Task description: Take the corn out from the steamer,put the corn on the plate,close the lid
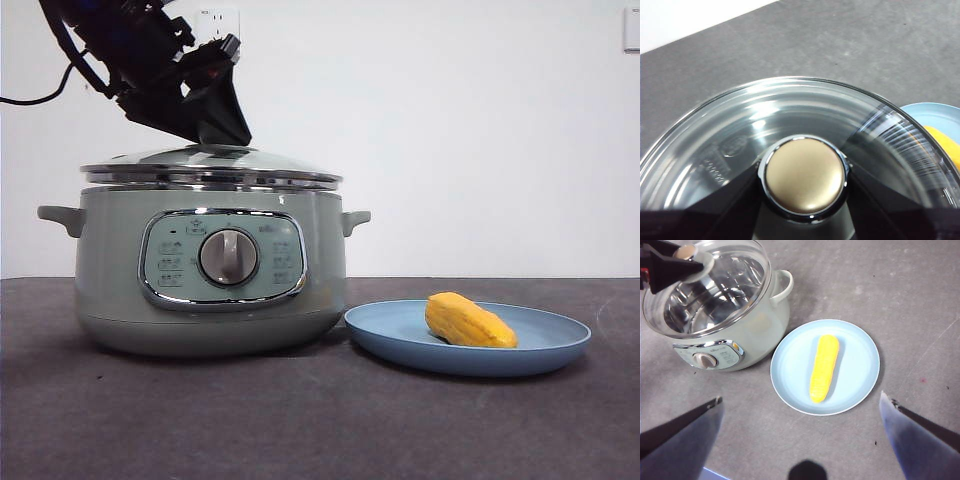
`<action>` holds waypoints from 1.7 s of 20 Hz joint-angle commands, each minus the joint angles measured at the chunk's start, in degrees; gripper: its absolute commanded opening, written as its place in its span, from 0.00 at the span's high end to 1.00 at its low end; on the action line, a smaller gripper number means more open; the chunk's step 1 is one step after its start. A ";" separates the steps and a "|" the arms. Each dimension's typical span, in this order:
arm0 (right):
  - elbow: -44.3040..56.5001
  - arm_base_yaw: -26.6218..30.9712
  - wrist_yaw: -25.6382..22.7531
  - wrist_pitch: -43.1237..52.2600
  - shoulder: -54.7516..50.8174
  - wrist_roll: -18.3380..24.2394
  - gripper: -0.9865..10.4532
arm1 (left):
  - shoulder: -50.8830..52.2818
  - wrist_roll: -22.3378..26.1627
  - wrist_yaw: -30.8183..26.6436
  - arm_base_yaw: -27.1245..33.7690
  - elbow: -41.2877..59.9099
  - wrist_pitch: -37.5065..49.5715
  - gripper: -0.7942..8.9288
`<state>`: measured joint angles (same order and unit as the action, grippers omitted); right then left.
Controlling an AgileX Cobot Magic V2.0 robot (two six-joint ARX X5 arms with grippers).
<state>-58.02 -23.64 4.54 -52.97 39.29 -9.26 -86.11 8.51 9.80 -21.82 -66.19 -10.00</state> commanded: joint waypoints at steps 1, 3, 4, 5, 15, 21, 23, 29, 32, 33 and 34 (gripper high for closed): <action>0.20 -0.11 0.13 0.15 -0.09 -0.39 0.36 | -0.26 0.85 0.24 1.36 -0.46 2.95 0.93; 0.20 -0.11 0.11 0.15 -0.09 -0.39 0.36 | -1.33 0.74 1.18 2.27 -0.46 2.86 0.93; 0.20 -0.11 0.11 0.15 -0.09 -0.39 0.36 | -1.84 0.70 1.25 2.40 -0.46 2.75 0.93; 0.20 -0.11 0.11 0.15 -0.09 -0.39 0.36 | -1.90 0.70 1.27 2.38 -0.46 2.40 0.93; 0.20 -0.11 0.07 0.17 -0.09 -0.37 0.36 | -1.92 0.28 2.58 -0.07 -0.46 1.92 0.93; 0.20 -0.11 0.09 0.15 -0.09 -0.35 0.36 | -1.92 0.31 2.51 -0.57 -0.46 -2.19 0.93; 0.20 -0.11 0.09 0.15 -0.09 -0.35 0.36 | -1.92 0.31 2.49 -0.55 -0.46 -3.37 0.92; 0.20 -0.11 0.11 0.15 -0.09 -0.35 0.36 | -1.92 0.33 2.49 -0.52 -0.50 -3.50 0.55; 0.20 -0.11 0.11 0.13 -0.09 -0.35 0.36 | -1.84 0.33 2.32 0.11 -0.63 -3.19 0.46; 0.20 -0.11 0.11 0.15 -0.09 -0.35 0.36 | -1.73 0.33 2.32 0.15 -0.63 -2.91 0.46; 0.20 -0.11 0.11 0.13 -0.09 -0.35 0.36 | -1.40 0.31 2.32 0.20 -0.70 -2.91 0.46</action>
<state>-58.02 -23.64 4.54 -53.01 39.29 -9.23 -87.85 8.16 11.79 -21.76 -66.87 -12.88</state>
